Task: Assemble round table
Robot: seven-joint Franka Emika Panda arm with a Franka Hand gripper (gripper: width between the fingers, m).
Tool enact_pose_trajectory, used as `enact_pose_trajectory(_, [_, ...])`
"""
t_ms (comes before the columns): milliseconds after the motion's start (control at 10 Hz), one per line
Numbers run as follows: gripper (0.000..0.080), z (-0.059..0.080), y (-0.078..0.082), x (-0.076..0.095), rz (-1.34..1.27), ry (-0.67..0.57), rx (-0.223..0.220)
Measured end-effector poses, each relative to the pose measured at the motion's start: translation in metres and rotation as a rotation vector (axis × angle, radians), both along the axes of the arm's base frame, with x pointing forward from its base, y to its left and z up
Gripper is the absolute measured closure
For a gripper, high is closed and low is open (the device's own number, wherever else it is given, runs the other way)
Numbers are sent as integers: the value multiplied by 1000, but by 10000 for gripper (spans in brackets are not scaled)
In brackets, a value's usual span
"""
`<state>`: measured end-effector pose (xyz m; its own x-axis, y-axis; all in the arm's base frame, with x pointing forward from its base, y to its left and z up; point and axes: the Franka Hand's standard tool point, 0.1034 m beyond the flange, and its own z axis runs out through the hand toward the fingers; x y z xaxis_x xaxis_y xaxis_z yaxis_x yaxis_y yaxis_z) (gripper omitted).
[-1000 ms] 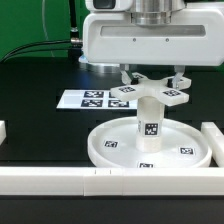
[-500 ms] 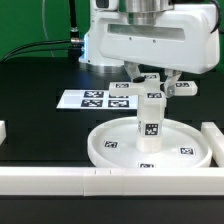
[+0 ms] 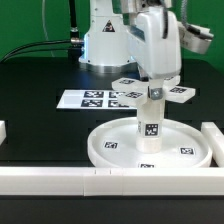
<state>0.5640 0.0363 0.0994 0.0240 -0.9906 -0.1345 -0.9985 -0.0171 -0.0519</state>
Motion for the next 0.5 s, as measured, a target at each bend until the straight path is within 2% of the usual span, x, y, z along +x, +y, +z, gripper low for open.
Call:
enact_pose_trajectory(100, [354,0,0,0,-72,7,11])
enact_pose_trajectory(200, [254,0,1,0,-103,12,13])
enact_pose_trajectory(300, [254,-1,1,0,-101,13,12])
enact_pose_trajectory(400, [182,0,1,0,-90,10,13])
enact_pose_trajectory(500, [160,12,3,2,-69,-1,23])
